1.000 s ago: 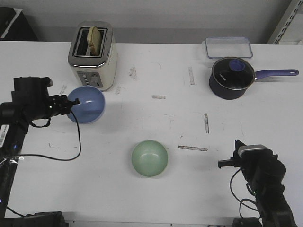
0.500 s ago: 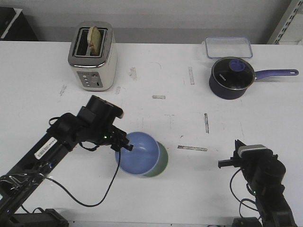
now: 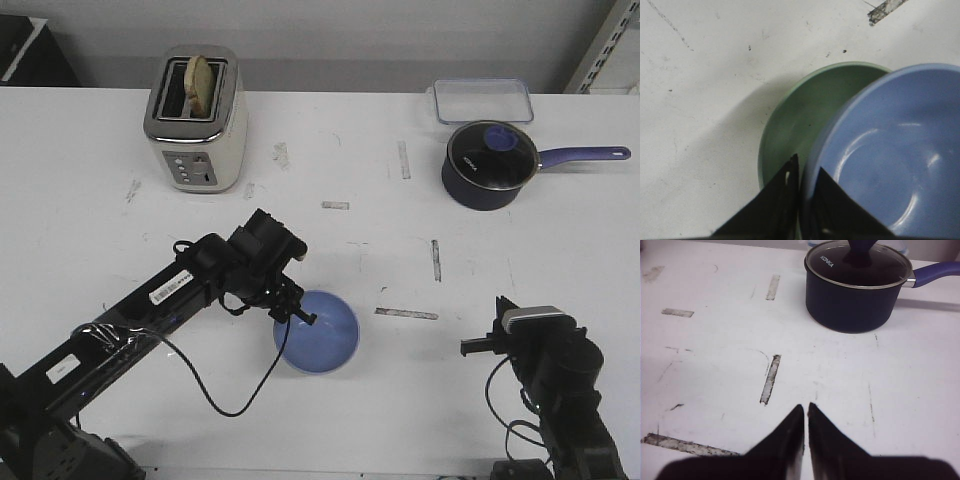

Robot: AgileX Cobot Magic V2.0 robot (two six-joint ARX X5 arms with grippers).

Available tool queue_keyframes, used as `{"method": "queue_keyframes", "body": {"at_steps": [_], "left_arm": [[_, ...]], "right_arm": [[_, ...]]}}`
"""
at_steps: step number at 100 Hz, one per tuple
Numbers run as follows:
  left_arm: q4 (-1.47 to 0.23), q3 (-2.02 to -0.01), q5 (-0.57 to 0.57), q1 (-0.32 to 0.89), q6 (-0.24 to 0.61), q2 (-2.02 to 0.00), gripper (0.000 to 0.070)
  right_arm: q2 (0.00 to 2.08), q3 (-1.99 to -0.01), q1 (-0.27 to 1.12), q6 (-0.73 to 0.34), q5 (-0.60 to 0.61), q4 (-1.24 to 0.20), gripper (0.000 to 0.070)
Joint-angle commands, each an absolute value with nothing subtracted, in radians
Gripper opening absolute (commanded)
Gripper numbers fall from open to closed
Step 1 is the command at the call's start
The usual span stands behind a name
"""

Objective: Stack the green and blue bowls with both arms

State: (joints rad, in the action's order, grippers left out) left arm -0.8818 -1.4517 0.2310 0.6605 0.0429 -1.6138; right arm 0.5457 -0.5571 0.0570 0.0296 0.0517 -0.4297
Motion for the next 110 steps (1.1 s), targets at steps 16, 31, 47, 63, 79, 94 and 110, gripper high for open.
{"method": "queue_keyframes", "body": {"at_steps": [16,31,47,63,79,94,110], "left_arm": [[-0.878,-1.465,0.228,0.669,0.037,-1.648,0.0048],[-0.862,-1.465,0.228,0.673,0.038,-1.647,0.0387],[-0.862,-1.466,0.228,0.673,0.039,-1.644,0.0543],[-0.870,-1.494,0.228,0.667,0.041,-1.624,0.0525],[-0.870,-1.541,0.131,0.650,0.041,-1.563,0.0457],[-0.851,-1.565,0.014,0.614,0.033,-1.483,0.0213],[-0.835,-1.565,-0.006,0.533,0.002,-1.396,0.0001]], "right_arm": [[0.551,-0.562,0.058,0.034,0.052,-0.423,0.0003],[0.551,-0.562,0.058,0.034,0.052,-0.422,0.0003],[0.551,-0.562,0.058,0.034,0.052,-0.422,0.0003],[0.551,-0.562,0.058,0.034,0.052,-0.422,0.0003],[0.551,-0.562,0.058,0.034,0.052,-0.423,0.0003],[0.551,-0.562,0.058,0.034,0.052,-0.422,0.0003],[0.551,-0.562,0.058,0.034,0.052,-0.419,0.0003]]}}
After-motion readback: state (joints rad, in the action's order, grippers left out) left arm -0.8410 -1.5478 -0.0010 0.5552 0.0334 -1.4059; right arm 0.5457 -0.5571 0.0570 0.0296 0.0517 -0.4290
